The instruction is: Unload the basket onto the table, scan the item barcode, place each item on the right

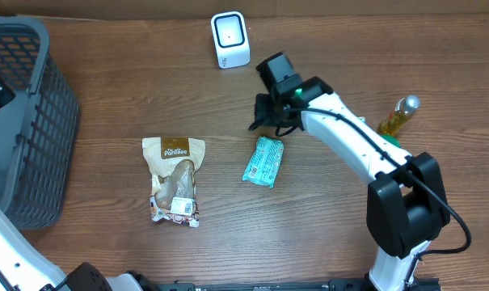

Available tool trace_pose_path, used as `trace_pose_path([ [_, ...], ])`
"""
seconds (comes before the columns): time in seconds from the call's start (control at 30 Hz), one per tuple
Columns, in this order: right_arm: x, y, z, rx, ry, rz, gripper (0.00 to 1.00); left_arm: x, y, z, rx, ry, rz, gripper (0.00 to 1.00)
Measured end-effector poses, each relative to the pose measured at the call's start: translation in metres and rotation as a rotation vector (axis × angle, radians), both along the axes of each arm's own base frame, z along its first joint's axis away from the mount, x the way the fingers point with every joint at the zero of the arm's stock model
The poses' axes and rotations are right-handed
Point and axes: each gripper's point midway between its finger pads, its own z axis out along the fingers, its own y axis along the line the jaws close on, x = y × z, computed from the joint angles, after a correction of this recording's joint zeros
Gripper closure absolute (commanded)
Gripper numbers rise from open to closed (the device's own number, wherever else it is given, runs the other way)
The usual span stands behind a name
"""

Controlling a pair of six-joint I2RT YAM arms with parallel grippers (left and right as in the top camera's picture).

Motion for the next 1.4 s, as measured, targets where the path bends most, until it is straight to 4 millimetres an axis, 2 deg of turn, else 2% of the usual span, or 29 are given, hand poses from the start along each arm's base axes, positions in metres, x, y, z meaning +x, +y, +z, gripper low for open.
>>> trace_pose_path([
  [0.17,0.004,-0.019,-0.02,-0.036,0.048,-0.04,0.8,0.0,0.0,0.0,0.0,0.0,0.0,0.0],
  [0.27,-0.005,-0.024,-0.038,-0.062,0.103,-0.041,0.8,0.0,0.0,0.0,0.0,0.0,0.0,0.0],
  [0.4,-0.024,-0.025,-0.052,-0.064,0.181,-0.026,0.8,0.0,0.0,0.0,0.0,0.0,0.0,0.0],
  [0.5,-0.042,-0.024,-0.055,-0.065,0.251,-0.011,0.82,0.0,0.0,0.0,0.0,0.0,0.0,0.01],
  [0.63,-0.059,-0.019,-0.057,-0.066,0.309,0.019,0.9,0.0,0.0,0.0,0.0,0.0,0.0,0.0],
  [0.83,-0.081,-0.003,-0.054,0.005,0.4,0.061,0.9,0.0,0.0,0.0,0.0,0.0,0.0,0.0],
  [0.93,-0.087,-0.004,-0.053,0.005,0.425,0.062,0.9,0.0,0.0,0.0,0.0,0.0,0.0,0.0],
  [1.03,-0.076,-0.003,-0.047,0.011,0.39,0.07,0.92,0.0,0.0,0.0,0.0,0.0,0.0,0.0],
  [1.13,-0.046,0.001,-0.039,0.039,0.277,0.086,0.96,0.0,0.0,0.0,0.0,0.0,0.0,0.0],
  [1.27,-0.018,-0.009,-0.035,0.011,0.172,0.063,0.96,0.0,0.0,0.0,0.0,0.0,0.0,0.0],
  [1.4,-0.006,-0.021,-0.034,-0.043,0.121,0.035,0.96,0.0,0.0,0.0,0.0,0.0,0.0,0.0],
])
